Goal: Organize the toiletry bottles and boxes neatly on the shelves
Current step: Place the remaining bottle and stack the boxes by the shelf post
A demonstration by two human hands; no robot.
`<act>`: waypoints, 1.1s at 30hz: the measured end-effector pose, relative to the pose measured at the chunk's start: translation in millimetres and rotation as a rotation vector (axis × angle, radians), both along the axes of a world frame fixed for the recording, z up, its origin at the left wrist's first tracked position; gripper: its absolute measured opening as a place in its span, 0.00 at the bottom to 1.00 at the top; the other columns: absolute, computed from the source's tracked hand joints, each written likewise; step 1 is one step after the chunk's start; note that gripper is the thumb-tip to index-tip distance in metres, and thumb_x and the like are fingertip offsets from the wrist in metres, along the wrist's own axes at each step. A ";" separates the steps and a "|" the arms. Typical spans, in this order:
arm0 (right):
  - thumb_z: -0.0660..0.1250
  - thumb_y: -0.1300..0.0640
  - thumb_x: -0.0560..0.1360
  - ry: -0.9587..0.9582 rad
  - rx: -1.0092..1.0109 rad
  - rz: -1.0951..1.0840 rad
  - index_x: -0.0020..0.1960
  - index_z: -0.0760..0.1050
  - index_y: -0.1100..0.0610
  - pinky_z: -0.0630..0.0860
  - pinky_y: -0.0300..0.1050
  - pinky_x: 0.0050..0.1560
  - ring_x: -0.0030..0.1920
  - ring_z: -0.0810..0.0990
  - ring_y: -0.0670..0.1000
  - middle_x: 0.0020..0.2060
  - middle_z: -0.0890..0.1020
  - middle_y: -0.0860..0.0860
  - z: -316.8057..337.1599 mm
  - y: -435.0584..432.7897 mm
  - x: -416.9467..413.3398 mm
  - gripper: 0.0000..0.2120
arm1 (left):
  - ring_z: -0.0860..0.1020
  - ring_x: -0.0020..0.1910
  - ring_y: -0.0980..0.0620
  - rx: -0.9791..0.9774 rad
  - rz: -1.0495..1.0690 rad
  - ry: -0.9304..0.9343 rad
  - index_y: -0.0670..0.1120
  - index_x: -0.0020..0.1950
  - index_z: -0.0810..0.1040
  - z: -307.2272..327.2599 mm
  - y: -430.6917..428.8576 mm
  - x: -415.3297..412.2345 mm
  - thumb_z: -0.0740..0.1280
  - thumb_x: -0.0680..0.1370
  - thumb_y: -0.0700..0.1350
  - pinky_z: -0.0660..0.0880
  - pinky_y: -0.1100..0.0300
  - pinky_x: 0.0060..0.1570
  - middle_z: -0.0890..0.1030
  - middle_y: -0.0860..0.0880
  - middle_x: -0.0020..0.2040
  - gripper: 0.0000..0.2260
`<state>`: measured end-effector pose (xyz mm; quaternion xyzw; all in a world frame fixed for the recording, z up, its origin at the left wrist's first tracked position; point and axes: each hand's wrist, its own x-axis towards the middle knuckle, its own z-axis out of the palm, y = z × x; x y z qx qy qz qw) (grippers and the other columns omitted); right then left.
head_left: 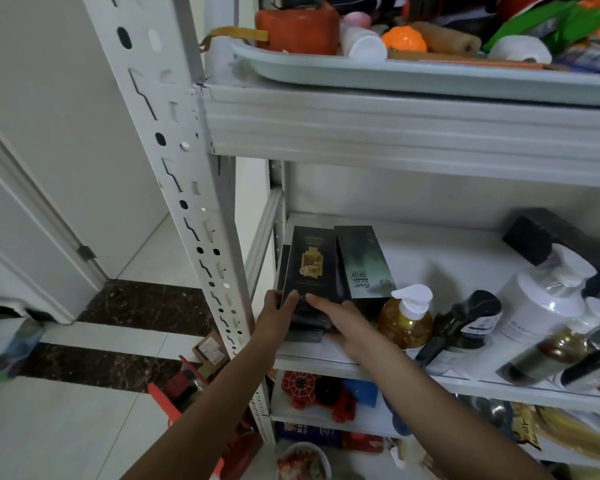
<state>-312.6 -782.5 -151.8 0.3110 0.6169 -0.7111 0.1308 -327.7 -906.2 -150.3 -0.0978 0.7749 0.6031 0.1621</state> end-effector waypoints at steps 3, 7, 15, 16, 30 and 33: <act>0.78 0.50 0.64 0.029 -0.041 0.018 0.64 0.67 0.62 0.76 0.48 0.59 0.55 0.79 0.54 0.55 0.80 0.57 -3.1 5.9 2.8 0.35 | 0.70 0.43 0.54 0.055 0.011 -0.012 0.45 0.53 0.67 0.1 -0.9 3.6 0.61 0.80 0.52 0.67 0.60 0.40 0.71 0.51 0.42 0.11; 0.77 0.52 0.65 0.041 -0.075 0.032 0.61 0.68 0.61 0.76 0.48 0.60 0.55 0.79 0.53 0.53 0.80 0.56 -6.3 8.6 7.7 0.30 | 0.70 0.40 0.58 0.077 -0.008 -0.006 0.44 0.55 0.66 1.7 -4.3 11.2 0.61 0.81 0.51 0.66 0.64 0.36 0.72 0.52 0.43 0.11; 0.76 0.53 0.67 0.079 -0.100 0.113 0.58 0.72 0.57 0.73 0.45 0.62 0.54 0.79 0.49 0.52 0.81 0.53 -12.2 8.8 23.7 0.23 | 0.74 0.44 0.61 0.149 0.021 0.013 0.44 0.59 0.68 -7.4 -11.1 31.6 0.62 0.80 0.47 0.68 0.70 0.37 0.75 0.50 0.49 0.10; 0.75 0.53 0.67 0.084 -0.101 0.127 0.59 0.72 0.56 0.72 0.45 0.63 0.55 0.79 0.49 0.53 0.81 0.52 -13.3 8.8 26.1 0.23 | 0.74 0.44 0.61 0.158 0.016 0.014 0.45 0.58 0.69 -9.0 -12.3 33.6 0.63 0.80 0.47 0.68 0.70 0.38 0.76 0.49 0.51 0.10; 0.74 0.49 0.69 0.240 0.036 0.242 0.65 0.69 0.51 0.70 0.44 0.63 0.60 0.75 0.48 0.58 0.79 0.48 -16.2 10.3 42.9 0.27 | 0.72 0.62 0.44 -0.218 -0.150 0.312 0.47 0.61 0.75 -23.9 -19.5 38.2 0.61 0.76 0.57 0.71 0.43 0.62 0.76 0.44 0.59 0.19; 0.72 0.51 0.71 0.329 0.128 0.264 0.65 0.69 0.50 0.72 0.37 0.57 0.60 0.76 0.46 0.58 0.79 0.48 -17.3 8.8 52.3 0.25 | 0.73 0.62 0.48 -0.195 -0.150 0.375 0.46 0.67 0.71 -15.0 -20.1 52.9 0.63 0.79 0.47 0.73 0.48 0.62 0.76 0.46 0.60 0.17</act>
